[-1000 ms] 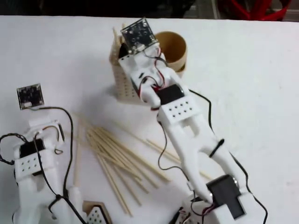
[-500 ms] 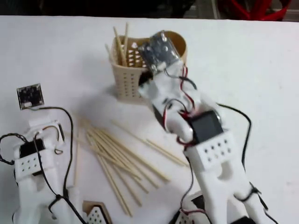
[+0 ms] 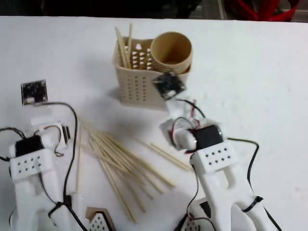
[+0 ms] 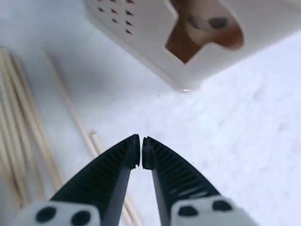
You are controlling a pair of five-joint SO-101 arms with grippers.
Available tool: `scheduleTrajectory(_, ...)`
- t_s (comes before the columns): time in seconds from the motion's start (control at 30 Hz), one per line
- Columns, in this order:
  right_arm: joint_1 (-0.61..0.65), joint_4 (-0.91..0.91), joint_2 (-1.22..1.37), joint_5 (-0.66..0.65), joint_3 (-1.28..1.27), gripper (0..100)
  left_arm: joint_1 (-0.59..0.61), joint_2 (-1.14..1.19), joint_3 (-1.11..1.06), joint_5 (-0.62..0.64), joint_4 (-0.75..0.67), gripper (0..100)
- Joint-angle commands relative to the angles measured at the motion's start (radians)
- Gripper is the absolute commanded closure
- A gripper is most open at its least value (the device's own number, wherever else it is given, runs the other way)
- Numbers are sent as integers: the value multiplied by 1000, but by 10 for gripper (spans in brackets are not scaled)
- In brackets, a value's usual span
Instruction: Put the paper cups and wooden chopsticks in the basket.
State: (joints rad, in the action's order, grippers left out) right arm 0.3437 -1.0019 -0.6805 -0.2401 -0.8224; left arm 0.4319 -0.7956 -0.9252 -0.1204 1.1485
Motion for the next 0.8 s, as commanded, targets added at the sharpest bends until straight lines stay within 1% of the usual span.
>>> scheduleTrajectory(0.0, -97, 165, -31, 64, -92, 974, -65, -21, 213, -21, 212, 864)
scheduleTrajectory(0.1, -145, 266, -31, 80, -178, 974, -136, -21, 264, -15, 304, 866)
scheduleTrajectory(0.2, -160, 309, -31, 78, -216, 974, -197, -21, 244, 38, 318, 861)
scheduleTrajectory(0.27, -163, 312, -31, 80, -219, 974, -223, -1, 230, 74, 313, 818)
scheduleTrajectory(0.33, -163, 312, -31, 80, -219, 974, -245, 50, 222, 106, 311, 745)
scheduleTrajectory(0.37, -163, 312, -31, 81, -219, 974, -255, 87, 219, 127, 311, 715)
scheduleTrajectory(0.43, -163, 312, -31, 83, -221, 974, -282, 177, 218, 141, 311, 694)
scheduleTrajectory(0.57, -163, 314, -31, 80, -230, 974, -348, 403, 235, 118, 308, 708)
scheduleTrajectory(0.63, -163, 314, -31, 80, -230, 974, -360, 507, 253, 117, 292, 714)
scheduleTrajectory(0.77, -163, 314, -31, 80, -230, 974, -361, 682, 256, 117, 196, 731)
